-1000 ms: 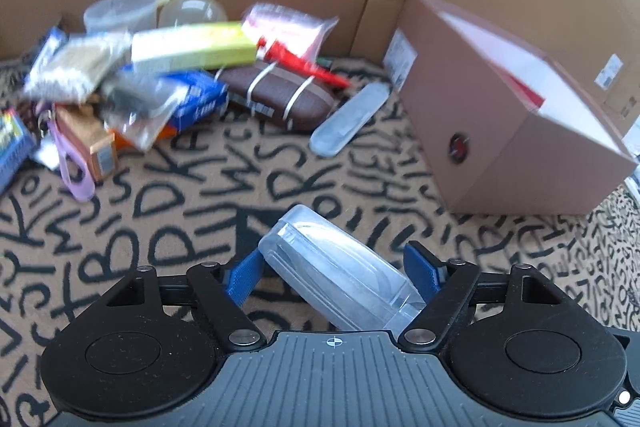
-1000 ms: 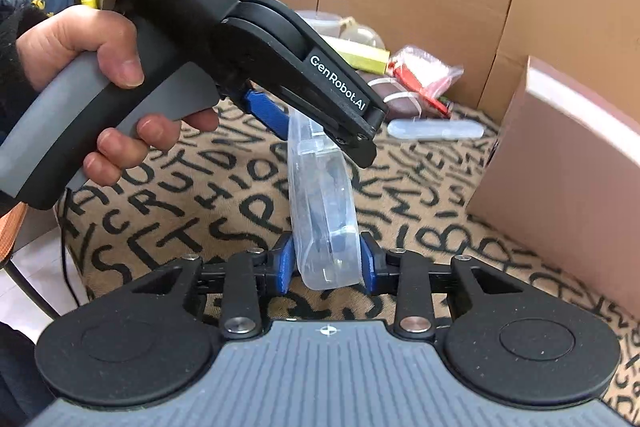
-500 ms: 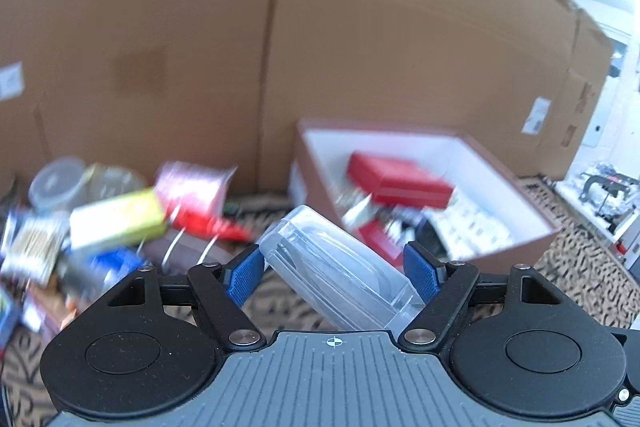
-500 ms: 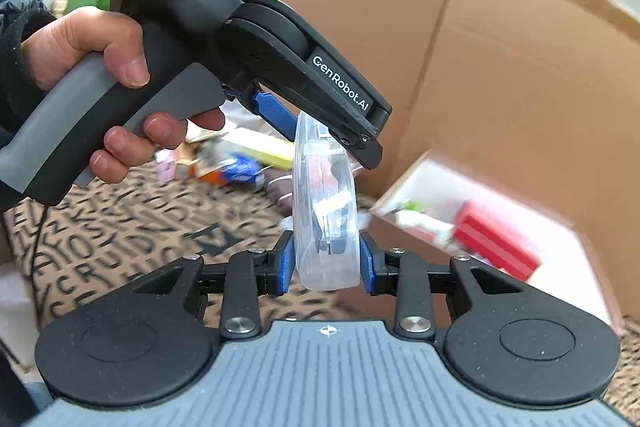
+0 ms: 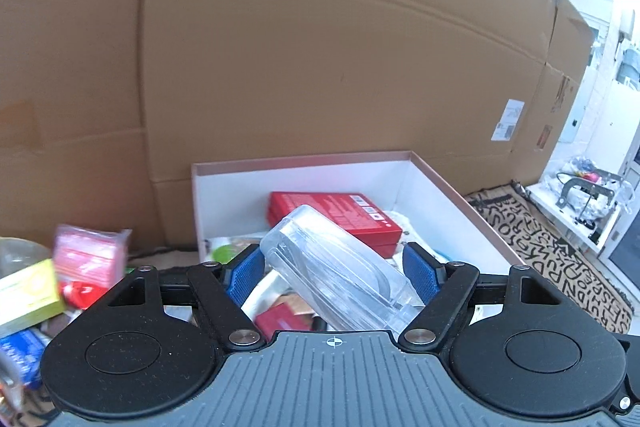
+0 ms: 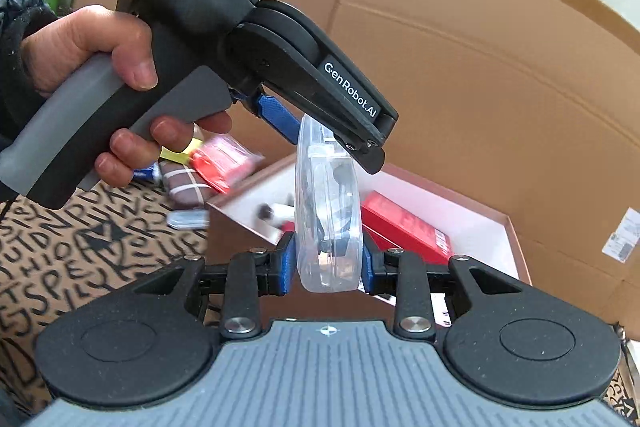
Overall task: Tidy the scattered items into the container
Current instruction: 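Open both tools to drop the clear case into the container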
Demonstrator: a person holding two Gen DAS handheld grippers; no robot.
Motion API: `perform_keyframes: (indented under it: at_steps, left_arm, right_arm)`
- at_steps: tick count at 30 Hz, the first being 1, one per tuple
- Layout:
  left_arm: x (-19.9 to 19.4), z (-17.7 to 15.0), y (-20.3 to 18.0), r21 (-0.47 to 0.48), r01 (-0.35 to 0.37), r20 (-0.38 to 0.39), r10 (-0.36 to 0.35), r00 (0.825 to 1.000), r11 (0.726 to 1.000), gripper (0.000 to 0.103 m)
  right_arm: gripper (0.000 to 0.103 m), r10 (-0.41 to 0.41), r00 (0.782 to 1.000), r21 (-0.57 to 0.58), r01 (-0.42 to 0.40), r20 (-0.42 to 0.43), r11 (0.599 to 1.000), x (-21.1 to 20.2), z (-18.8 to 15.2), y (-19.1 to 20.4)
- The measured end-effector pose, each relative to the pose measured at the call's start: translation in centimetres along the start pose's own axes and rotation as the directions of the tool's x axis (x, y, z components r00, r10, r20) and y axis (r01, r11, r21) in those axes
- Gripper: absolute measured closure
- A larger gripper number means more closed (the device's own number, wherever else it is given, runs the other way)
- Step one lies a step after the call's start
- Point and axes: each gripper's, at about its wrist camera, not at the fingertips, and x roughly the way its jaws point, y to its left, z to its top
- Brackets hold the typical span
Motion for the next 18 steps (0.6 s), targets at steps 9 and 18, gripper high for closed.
perform_keyframes:
  at_steps: [9,18]
  left_arm:
    - [4.8,0.9,0.2,-0.034,-0.006,-0.051,0.004,0.999,0.999,0.026]
    - [5.7,0.1,0.5,-0.012,-0.067,-0.034,0.066,0.997,0.998,0.0]
  right_arm:
    - [0.067,0.03,0.999,-0.002,-0.03,-0.025,1.0,3.6,-1.4,-2.9]
    - [0.041,-0.055,0.998,0.11,0.059,-0.041,0.992,4.7,-3.1,-5.0]
